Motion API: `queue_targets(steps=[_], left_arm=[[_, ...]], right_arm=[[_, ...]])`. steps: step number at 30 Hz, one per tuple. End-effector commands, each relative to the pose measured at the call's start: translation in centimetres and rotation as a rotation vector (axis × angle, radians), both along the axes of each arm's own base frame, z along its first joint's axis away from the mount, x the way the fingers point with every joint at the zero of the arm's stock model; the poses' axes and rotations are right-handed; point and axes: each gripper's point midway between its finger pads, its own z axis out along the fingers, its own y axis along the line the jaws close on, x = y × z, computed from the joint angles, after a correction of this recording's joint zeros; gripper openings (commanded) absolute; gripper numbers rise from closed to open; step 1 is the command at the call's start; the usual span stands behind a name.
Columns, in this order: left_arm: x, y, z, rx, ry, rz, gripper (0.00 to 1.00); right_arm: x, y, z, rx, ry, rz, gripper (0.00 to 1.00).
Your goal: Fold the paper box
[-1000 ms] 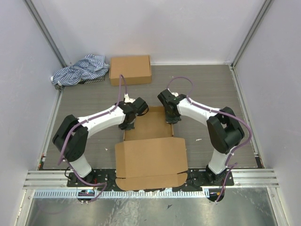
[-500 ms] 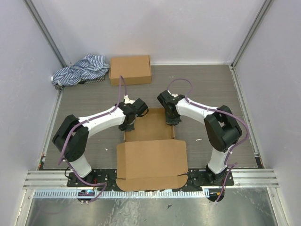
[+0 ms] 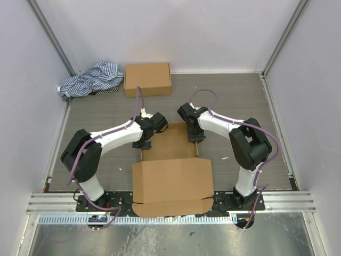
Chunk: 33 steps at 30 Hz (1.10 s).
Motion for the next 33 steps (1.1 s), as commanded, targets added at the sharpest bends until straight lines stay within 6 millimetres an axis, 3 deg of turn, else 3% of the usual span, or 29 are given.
queue_targets(steps=[1, 9, 12, 14, 15, 16, 17, 24, 25, 26, 28, 33], left_arm=[[0.5, 0.7, 0.6, 0.047, -0.016, -0.002, 0.42], [1.0, -0.1, 0.2, 0.032, -0.015, 0.003, 0.42], [1.2, -0.2, 0.3, 0.030, -0.024, 0.003, 0.40], [1.3, -0.3, 0.1, 0.033, -0.020, 0.000, 0.33], [1.4, -0.4, 0.1, 0.035, -0.018, -0.003, 0.23], [1.4, -0.4, 0.0, 0.036, -0.016, -0.005, 0.06], [1.4, -0.4, -0.1, 0.038, -0.013, -0.005, 0.01], [1.7, -0.3, 0.6, 0.035, -0.042, -0.005, 0.00], [1.7, -0.2, 0.8, 0.043, -0.043, -0.006, 0.00], [1.8, -0.1, 0.9, 0.052, -0.043, -0.006, 0.01], [1.8, 0.2, 1.2, 0.066, -0.042, -0.005, 0.13], [2.1, 1.0, 3.1, 0.059, -0.063, 0.010, 0.51]], right_arm=[[1.3, -0.8, 1.6, -0.038, -0.055, -0.033, 0.28], [1.6, -1.1, 1.8, -0.055, -0.077, -0.087, 0.35], [1.7, -1.3, 1.7, -0.065, -0.078, -0.095, 0.33], [1.6, -1.4, 1.4, -0.071, -0.072, -0.095, 0.23], [1.5, -1.4, 1.2, -0.074, -0.066, -0.091, 0.13], [1.4, -1.5, 1.0, -0.079, -0.060, -0.089, 0.04], [1.3, -1.6, 0.9, -0.083, -0.057, -0.089, 0.01], [1.5, -1.7, 1.6, -0.072, -0.085, -0.102, 0.03], [1.6, -1.7, 1.9, -0.068, -0.095, -0.109, 0.15], [1.7, -1.6, 2.3, -0.061, -0.106, -0.116, 0.30], [1.9, -1.5, 3.2, -0.040, -0.130, -0.124, 0.47], [2.7, -1.7, 6.3, -0.008, -0.186, -0.127, 0.57]])
